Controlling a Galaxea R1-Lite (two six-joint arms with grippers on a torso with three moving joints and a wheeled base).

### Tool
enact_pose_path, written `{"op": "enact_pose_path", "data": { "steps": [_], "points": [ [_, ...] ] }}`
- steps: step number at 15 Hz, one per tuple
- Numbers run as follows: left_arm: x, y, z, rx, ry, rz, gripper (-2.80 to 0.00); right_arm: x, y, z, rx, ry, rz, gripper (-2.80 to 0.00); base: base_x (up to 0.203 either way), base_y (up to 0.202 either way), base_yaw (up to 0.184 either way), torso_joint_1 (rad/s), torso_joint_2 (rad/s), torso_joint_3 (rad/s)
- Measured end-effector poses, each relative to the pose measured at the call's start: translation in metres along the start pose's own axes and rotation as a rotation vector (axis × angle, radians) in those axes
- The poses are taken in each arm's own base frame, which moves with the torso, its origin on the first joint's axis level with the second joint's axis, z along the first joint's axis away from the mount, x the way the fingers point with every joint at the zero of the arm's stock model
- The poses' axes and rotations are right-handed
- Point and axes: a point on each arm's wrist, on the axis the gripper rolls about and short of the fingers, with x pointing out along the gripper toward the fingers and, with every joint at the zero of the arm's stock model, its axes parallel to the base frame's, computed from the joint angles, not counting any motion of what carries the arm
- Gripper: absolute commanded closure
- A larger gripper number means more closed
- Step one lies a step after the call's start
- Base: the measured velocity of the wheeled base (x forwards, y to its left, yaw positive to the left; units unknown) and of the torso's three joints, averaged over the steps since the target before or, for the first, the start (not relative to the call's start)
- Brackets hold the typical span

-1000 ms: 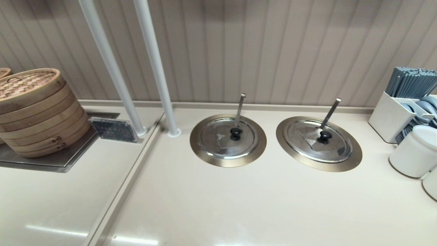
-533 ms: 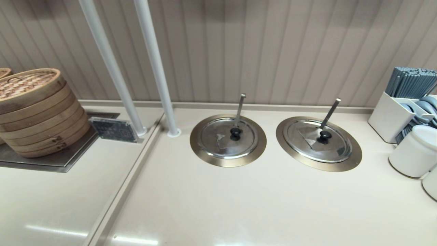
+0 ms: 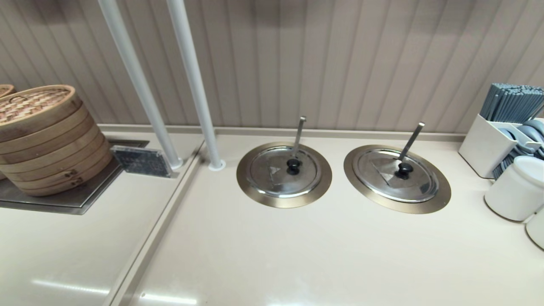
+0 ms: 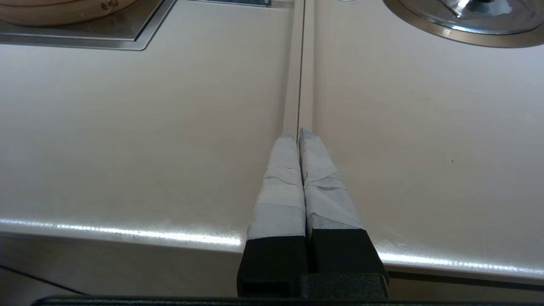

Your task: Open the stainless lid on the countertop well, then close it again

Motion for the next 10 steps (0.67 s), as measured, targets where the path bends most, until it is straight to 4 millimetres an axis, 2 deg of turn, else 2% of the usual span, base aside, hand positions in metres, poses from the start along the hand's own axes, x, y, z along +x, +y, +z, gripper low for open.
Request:
{"op": "enact_pose_path", "data": {
  "steps": [10],
  "points": [
    [0.0,0.0,0.0,0.0,0.0,0.0,0.0,0.0013,0.0005,-0.0039,0.066,0.009,-0.002,0.0,0.0,0.0,0.0,0.0,0.0,0.0]
  ]
}}
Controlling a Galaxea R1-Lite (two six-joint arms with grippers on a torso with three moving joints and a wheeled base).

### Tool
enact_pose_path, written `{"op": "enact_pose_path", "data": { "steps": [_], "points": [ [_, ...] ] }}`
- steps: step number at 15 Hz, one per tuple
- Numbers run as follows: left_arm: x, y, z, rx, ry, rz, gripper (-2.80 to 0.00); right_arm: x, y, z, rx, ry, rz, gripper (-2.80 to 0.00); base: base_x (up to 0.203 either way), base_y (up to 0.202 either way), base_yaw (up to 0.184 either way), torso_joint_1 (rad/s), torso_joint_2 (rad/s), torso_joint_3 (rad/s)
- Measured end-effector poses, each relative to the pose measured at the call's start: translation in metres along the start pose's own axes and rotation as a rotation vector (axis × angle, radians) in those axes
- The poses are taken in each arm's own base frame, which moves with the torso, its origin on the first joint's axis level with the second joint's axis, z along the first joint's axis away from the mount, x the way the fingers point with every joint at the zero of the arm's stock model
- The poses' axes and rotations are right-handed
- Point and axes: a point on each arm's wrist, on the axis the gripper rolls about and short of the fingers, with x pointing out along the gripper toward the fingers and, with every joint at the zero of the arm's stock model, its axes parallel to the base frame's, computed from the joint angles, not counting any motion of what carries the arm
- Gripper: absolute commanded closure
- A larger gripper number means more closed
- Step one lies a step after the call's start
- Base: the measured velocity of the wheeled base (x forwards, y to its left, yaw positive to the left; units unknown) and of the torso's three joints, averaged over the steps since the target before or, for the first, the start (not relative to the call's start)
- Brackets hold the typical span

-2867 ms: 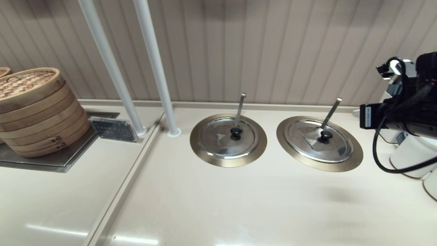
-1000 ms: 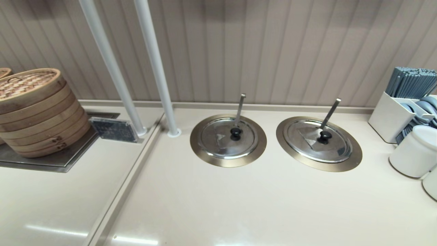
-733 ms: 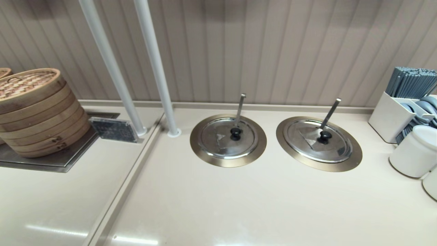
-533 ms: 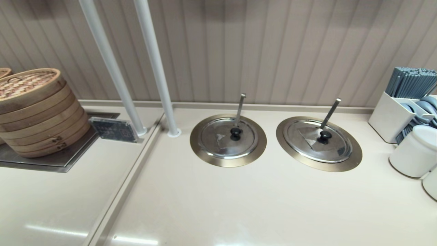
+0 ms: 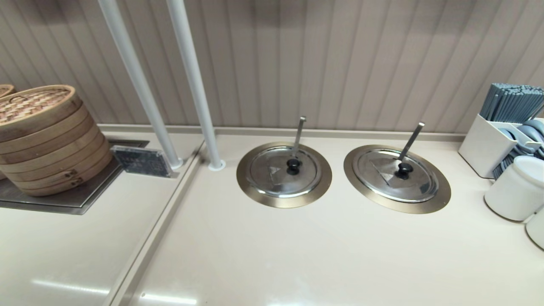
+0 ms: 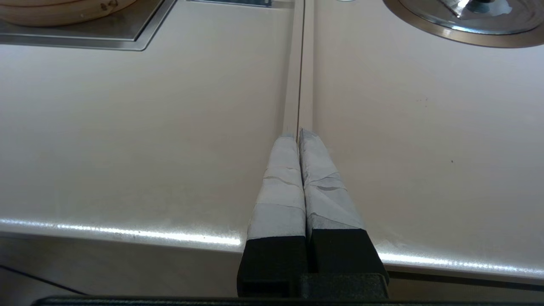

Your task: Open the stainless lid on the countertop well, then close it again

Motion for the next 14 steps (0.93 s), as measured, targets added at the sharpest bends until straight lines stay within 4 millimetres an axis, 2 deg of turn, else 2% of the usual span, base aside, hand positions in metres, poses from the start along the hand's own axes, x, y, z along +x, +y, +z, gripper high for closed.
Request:
{"op": "enact_pose_path", "data": {
  "steps": [14],
  "points": [
    [0.0,0.0,0.0,0.0,0.0,0.0,0.0,-0.0002,-0.0002,0.0008,0.04,-0.003,-0.004,0.0,0.0,0.0,0.0,0.0,0.0,0.0]
  ]
}}
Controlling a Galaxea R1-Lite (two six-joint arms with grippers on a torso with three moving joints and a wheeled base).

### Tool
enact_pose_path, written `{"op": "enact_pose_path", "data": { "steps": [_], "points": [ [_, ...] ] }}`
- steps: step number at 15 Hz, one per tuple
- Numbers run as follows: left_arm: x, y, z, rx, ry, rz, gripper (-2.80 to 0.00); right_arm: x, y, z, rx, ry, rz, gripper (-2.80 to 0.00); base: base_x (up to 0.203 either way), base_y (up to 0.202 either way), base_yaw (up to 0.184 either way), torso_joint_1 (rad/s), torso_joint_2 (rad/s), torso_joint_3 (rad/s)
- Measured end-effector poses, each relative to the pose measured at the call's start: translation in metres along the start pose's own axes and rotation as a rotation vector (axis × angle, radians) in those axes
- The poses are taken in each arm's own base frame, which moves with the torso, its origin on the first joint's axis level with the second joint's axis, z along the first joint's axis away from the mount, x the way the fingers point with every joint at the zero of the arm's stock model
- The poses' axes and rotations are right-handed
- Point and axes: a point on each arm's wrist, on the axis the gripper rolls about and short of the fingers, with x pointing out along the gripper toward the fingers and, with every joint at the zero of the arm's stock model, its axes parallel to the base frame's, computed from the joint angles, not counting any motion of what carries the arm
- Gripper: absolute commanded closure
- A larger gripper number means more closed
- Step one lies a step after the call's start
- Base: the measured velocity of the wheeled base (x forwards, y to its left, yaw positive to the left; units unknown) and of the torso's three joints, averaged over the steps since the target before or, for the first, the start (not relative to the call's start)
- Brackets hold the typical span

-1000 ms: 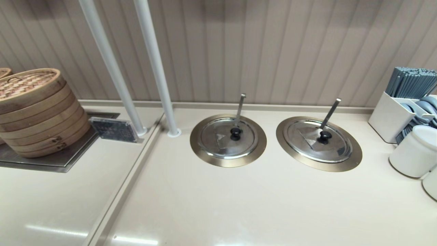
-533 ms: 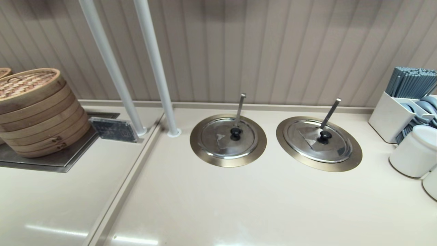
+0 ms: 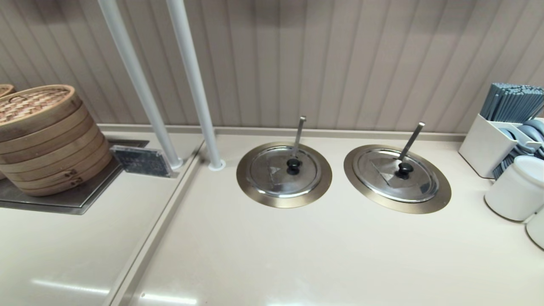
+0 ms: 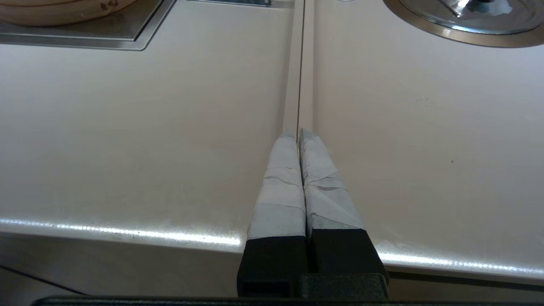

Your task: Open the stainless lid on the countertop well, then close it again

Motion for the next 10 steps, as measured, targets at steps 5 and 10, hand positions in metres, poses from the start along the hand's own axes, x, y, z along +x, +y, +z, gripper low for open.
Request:
{"op": "enact_pose_path", "data": {
  "steps": [5,10],
  "points": [
    [0.0,0.0,0.0,0.0,0.0,0.0,0.0,0.0,0.0,0.0,0.0,0.0,-0.001,0.0,0.0,0.0,0.0,0.0,0.0,0.0],
    [0.0,0.0,0.0,0.0,0.0,0.0,0.0,0.0001,0.0,-0.0004,-0.001,0.005,0.0,0.0,0.0,0.0,0.0,0.0,0.0,0.0]
  ]
}}
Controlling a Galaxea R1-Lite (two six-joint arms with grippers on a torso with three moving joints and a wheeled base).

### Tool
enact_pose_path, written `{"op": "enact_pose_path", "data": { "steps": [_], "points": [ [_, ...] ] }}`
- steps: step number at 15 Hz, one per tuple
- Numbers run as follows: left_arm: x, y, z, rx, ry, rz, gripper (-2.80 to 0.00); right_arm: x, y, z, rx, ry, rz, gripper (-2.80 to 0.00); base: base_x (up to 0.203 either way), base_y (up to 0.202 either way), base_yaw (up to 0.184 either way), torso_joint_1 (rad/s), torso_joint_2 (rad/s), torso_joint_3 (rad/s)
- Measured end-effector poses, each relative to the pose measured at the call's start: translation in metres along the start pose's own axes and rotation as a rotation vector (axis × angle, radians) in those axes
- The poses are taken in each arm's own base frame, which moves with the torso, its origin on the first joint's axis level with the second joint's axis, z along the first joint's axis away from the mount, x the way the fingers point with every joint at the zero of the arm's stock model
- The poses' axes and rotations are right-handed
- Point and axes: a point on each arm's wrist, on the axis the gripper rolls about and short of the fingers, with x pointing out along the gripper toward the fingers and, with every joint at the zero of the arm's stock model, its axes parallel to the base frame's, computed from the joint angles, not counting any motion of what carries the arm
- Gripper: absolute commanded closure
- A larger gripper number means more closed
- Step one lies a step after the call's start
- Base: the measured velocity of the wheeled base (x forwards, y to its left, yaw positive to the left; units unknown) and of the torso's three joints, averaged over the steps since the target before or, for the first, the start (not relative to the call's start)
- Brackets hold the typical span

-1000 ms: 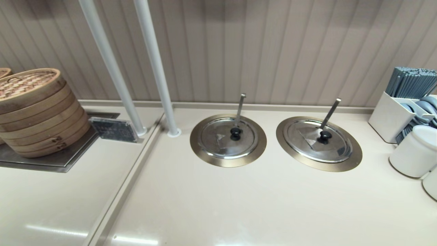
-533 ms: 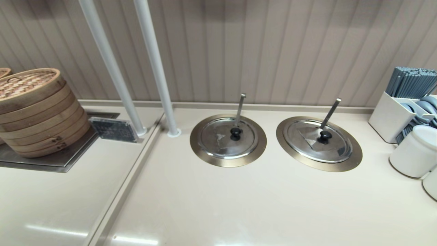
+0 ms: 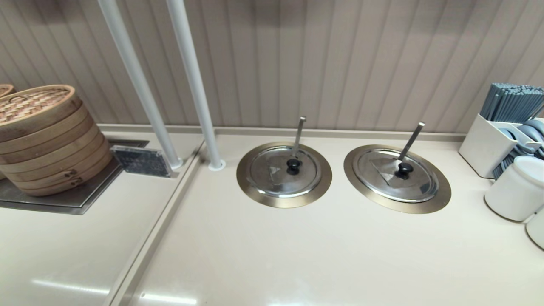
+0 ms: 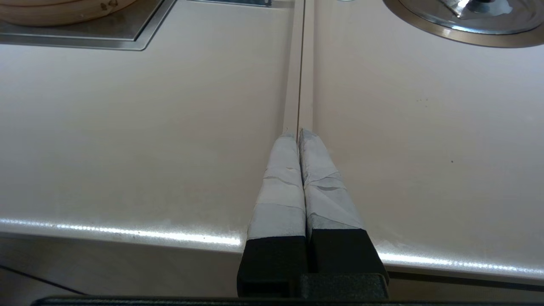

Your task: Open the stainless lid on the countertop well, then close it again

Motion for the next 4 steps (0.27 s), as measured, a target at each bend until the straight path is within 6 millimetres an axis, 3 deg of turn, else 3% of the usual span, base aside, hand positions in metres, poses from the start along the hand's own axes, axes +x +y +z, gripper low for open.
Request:
{"op": "enact_pose_path", "data": {
  "steps": [4],
  "points": [
    [0.0,0.0,0.0,0.0,0.0,0.0,0.0,-0.0001,0.0,0.0005,0.001,-0.002,0.0,0.0,0.0,0.0,0.0,0.0,0.0,0.0]
  ]
}}
